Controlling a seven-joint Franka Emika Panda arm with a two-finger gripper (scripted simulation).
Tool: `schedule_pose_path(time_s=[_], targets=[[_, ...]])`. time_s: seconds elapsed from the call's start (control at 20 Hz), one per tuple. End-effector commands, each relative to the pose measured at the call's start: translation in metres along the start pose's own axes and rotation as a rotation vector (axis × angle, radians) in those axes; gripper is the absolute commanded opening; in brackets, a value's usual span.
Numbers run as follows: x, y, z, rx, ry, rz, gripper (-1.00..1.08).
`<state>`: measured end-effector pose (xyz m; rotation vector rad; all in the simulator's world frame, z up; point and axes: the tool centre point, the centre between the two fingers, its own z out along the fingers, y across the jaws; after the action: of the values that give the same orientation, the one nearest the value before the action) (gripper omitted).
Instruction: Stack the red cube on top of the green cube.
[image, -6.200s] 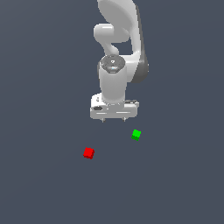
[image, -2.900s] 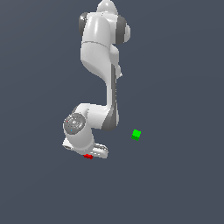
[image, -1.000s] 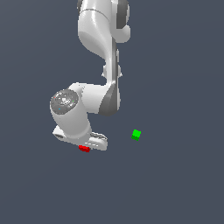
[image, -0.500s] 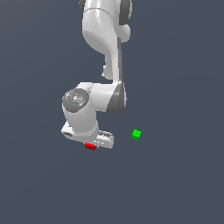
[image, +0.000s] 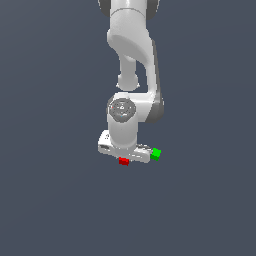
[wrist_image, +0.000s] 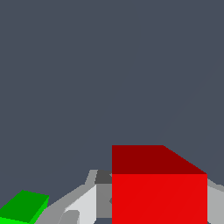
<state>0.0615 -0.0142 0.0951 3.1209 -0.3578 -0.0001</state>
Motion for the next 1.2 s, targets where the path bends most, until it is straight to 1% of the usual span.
schedule_pose_path(time_s=[0.0,0.4,0.6,0.85,1.1,1.15], targets=[[-0.017,-0.023,0.006,0.0,0.0,-0.001,-1.0],[-0.064,-0.09,0.023,0.0,0.0,-0.001,-1.0],[-0.081,-0.116,0.03,0.0,0.0,-0.001,-1.0],[-0.091,-0.133,0.035,0.0,0.0,-0.001,-1.0],[-0.091,-0.135,0.035,0.0,0.0,-0.001,-1.0],[-0.091,-0.135,0.035,0.0,0.0,-0.001,1.0]])
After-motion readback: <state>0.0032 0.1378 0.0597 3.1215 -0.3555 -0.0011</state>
